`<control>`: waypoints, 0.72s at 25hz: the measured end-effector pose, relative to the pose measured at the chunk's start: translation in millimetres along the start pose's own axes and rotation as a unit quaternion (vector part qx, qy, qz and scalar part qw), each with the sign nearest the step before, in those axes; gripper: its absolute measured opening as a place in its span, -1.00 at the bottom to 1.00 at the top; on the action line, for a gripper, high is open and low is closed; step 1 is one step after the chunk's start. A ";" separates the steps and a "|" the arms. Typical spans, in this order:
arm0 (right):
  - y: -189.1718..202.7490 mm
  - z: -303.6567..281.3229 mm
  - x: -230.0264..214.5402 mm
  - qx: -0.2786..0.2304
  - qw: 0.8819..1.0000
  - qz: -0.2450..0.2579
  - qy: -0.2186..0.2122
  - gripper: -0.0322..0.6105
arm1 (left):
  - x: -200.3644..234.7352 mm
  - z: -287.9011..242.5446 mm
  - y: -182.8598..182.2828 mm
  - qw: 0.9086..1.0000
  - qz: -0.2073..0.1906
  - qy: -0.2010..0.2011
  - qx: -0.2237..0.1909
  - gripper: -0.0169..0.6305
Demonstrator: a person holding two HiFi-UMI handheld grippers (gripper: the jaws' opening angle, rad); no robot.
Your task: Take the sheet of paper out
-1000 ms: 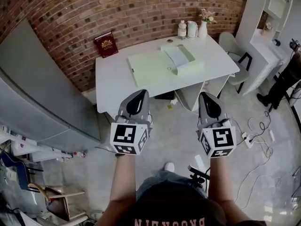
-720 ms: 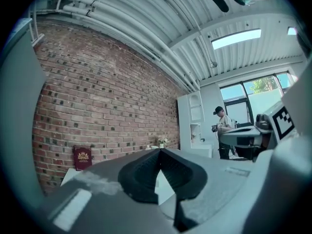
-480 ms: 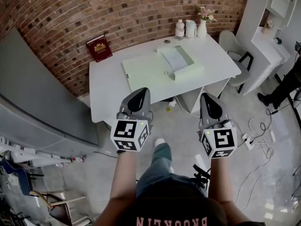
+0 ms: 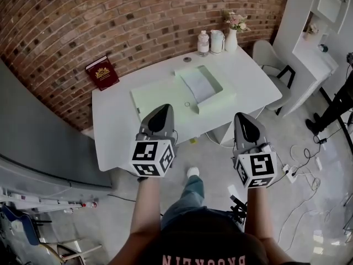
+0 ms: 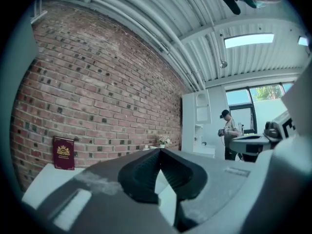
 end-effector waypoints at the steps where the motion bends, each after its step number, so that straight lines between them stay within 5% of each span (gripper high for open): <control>1: 3.2 -10.4 -6.2 0.003 1.000 0.000 0.001 -0.89 | 4.7 -11.8 3.1 1.000 0.009 0.002 0.003 -0.95; 18: 62.9 -191.8 -74.6 0.063 0.998 -0.010 0.028 -0.89 | 98.1 -189.5 79.9 0.992 0.054 0.013 0.110 -0.95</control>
Point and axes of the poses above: the fingertips, and each gripper's own axes: z backward along the fingers, x to its left, y out of its underside, the point moved 1 cm from there along z, backward along the fingers, and after that the axes turned 6 degrees about -x, right-handed, at the moved point
